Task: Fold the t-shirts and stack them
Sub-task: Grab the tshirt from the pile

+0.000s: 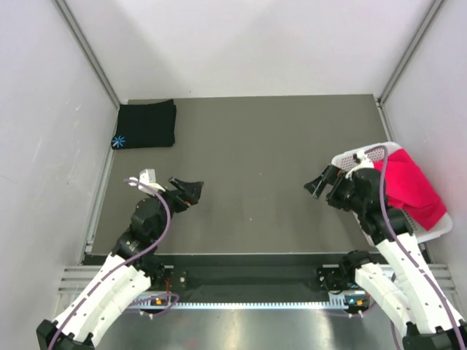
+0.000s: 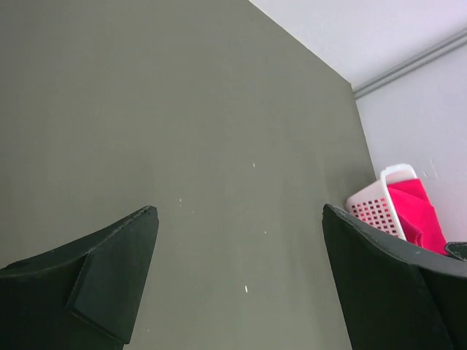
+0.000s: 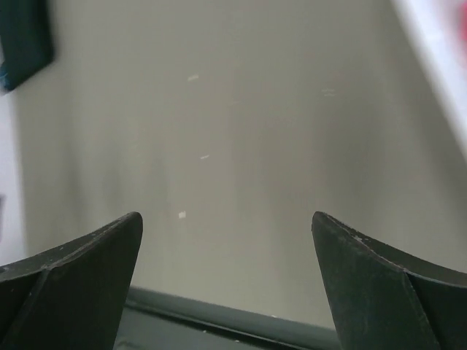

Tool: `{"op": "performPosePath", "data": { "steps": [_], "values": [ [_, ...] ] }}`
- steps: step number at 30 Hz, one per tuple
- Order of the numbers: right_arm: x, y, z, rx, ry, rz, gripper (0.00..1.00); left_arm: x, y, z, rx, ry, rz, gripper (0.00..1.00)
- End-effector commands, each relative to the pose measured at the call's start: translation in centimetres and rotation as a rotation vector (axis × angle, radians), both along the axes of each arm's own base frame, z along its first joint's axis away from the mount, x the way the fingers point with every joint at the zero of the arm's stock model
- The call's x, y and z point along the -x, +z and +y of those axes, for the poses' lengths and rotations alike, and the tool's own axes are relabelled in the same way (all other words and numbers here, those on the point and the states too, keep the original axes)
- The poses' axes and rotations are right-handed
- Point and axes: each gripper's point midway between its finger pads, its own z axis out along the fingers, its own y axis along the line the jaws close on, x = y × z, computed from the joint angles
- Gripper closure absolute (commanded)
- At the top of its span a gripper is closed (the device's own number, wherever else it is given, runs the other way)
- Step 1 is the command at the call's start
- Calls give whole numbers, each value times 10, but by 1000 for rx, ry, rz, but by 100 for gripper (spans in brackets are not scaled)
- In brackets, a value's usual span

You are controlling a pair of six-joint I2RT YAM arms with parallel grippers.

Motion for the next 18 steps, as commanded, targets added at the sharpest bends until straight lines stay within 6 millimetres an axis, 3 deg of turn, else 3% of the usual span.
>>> {"op": "performPosePath", "data": {
  "steps": [1,6,8,9,11,12,13,16,18],
  "values": [
    [3,-2,-50,211,-209,136,0,-11,27,7,-42,49,-44,1],
    [-6,29,-82,350,-354,207,1,-19,22,15,-76,117,38,2],
    [-17,29,-98,395,-431,247,0,-24,24,14,-90,124,58,2],
    [-24,37,-99,417,-388,230,0,-24,20,16,-122,130,86,2],
    [-35,28,-123,430,-467,315,1,-26,29,19,-169,143,127,2],
    [-41,31,-131,408,-492,333,3,-25,17,24,-226,153,191,2],
    [-44,20,-154,400,-571,409,10,-29,30,23,-239,151,173,1],
    [-61,8,-177,403,-617,455,26,-36,35,10,-383,22,146,1],
    [-66,3,-194,454,-663,483,26,-43,27,4,-458,-39,166,1]
  ]
}}
